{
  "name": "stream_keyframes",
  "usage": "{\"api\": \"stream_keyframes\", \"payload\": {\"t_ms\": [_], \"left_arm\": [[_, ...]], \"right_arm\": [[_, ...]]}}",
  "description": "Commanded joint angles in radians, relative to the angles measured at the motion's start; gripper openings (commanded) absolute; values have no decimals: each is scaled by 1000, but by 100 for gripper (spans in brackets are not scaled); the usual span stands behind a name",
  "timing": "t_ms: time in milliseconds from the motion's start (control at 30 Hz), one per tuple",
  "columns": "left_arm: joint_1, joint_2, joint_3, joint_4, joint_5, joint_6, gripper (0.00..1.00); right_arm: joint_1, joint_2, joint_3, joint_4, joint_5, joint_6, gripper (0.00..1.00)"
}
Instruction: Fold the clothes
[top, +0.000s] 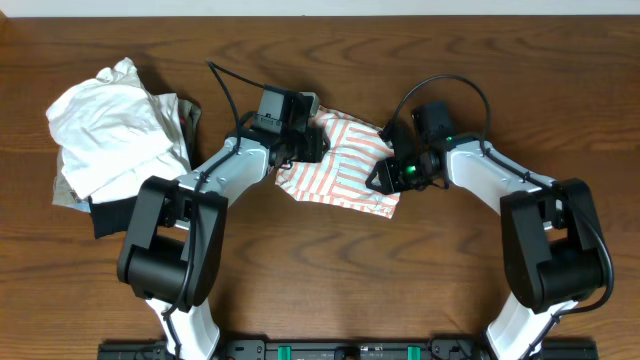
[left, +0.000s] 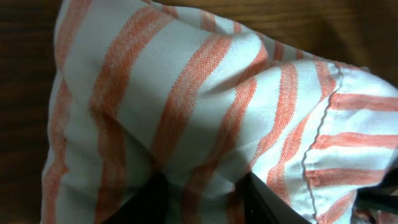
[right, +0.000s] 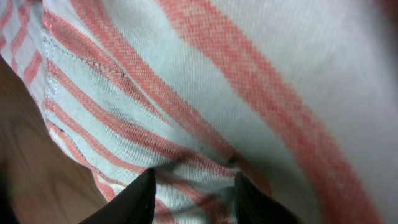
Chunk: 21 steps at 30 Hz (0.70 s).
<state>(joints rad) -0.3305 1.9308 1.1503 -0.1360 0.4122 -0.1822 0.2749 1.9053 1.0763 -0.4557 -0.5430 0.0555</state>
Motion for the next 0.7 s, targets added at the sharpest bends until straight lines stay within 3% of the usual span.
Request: {"api": "stream_keyframes", "payload": {"t_ms": [0, 167, 300, 400, 433, 533, 667], "left_arm": [[-1, 52, -15, -47, -102, 5, 41], [0, 52, -15, -51, -113, 5, 41], [0, 52, -15, -69, -143, 2, 41], [0, 51, -15, -125, -140, -97, 39], [-1, 51, -15, -162, -123, -166, 34], [-3, 51, -15, -285, 34, -309, 26], [-11, 51, -15, -408, 242, -344, 20]], "right_arm": [[-16, 44, -58, 29, 103, -12, 41], [-45, 43, -53, 66, 114, -12, 43], [-97, 43, -39, 71, 113, -8, 53], [-151, 43, -15, 70, 113, -8, 59], [-171, 43, -2, 68, 109, -8, 60], [-227, 43, 49, 61, 69, -8, 63], [-266, 43, 115, 59, -10, -8, 68]]}}
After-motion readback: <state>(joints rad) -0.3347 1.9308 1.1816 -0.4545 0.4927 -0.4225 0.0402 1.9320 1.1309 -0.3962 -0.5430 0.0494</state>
